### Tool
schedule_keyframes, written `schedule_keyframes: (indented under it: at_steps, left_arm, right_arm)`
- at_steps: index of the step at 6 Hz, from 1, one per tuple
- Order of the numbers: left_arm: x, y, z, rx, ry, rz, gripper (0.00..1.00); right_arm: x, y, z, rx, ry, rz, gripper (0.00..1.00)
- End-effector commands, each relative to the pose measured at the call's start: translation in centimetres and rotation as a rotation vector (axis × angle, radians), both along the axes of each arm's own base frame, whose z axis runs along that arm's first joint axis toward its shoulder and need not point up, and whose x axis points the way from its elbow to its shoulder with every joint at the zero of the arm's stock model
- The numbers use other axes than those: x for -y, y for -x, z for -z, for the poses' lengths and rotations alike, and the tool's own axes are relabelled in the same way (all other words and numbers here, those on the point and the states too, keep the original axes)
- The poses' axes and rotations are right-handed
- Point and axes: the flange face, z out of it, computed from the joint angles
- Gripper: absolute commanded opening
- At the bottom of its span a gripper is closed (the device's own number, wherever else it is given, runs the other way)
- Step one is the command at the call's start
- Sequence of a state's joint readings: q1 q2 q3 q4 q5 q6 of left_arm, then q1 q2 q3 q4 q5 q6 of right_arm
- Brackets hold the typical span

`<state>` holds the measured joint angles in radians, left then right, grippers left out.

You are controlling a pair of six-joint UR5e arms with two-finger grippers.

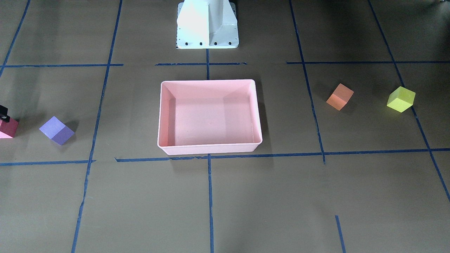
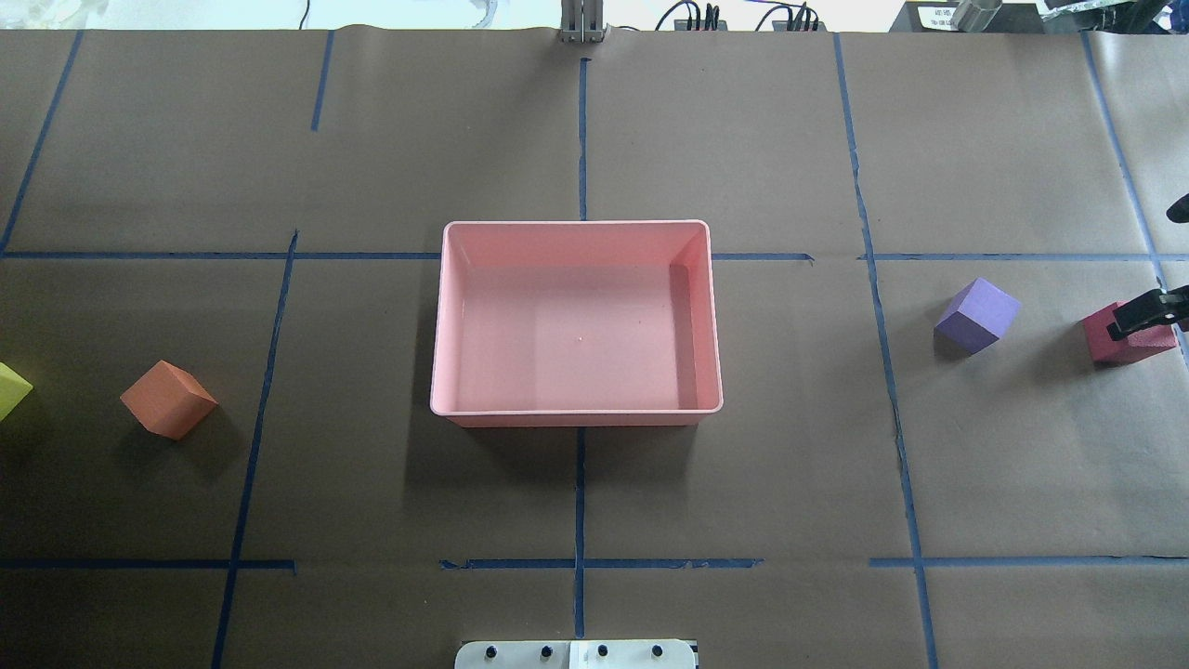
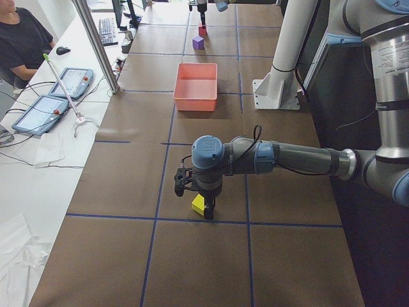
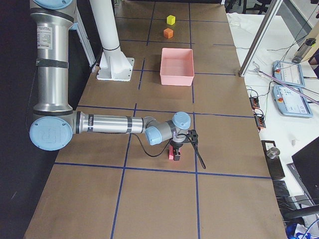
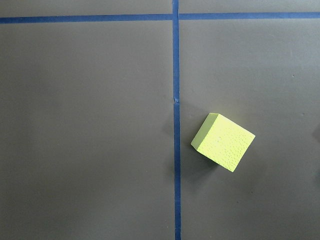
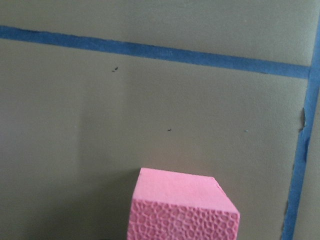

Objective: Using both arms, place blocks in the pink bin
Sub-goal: 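Lower the right gripper onto the pink cube and close it, then carry the pink cube with the right gripper into the pink bin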

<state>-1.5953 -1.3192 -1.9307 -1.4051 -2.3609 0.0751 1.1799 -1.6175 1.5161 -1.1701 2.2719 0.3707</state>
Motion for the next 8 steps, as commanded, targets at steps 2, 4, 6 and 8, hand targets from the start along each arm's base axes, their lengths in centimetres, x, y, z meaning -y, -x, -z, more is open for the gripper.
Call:
schedule_keyframes:
  at_steps: [2,4,6,8]
  left_arm:
    - [0.0,0.0,0.0,0.000,-0.003,-0.002,1.00]
    - [0.0,0.0,0.0,0.000,-0.004,-0.003,1.00]
    - [0.1,0.0,0.2,0.000,-0.008,-0.003,1.00]
    - [0.2,-0.1,0.8,-0.001,-0.026,-0.006,1.00]
  right_arm:
    - [-0.2,1.0,-2.6,0.024,-0.055,0.018,0.95]
    - [0.5,2.3,-1.3,0.038,-0.008,-0.039,0.31]
    - [0.5,2.1,6.2,0.102,-0.114,-0.045,0.02]
    - [-1.1,3.8,15.8,0.207,-0.083,-0.105,0.02]
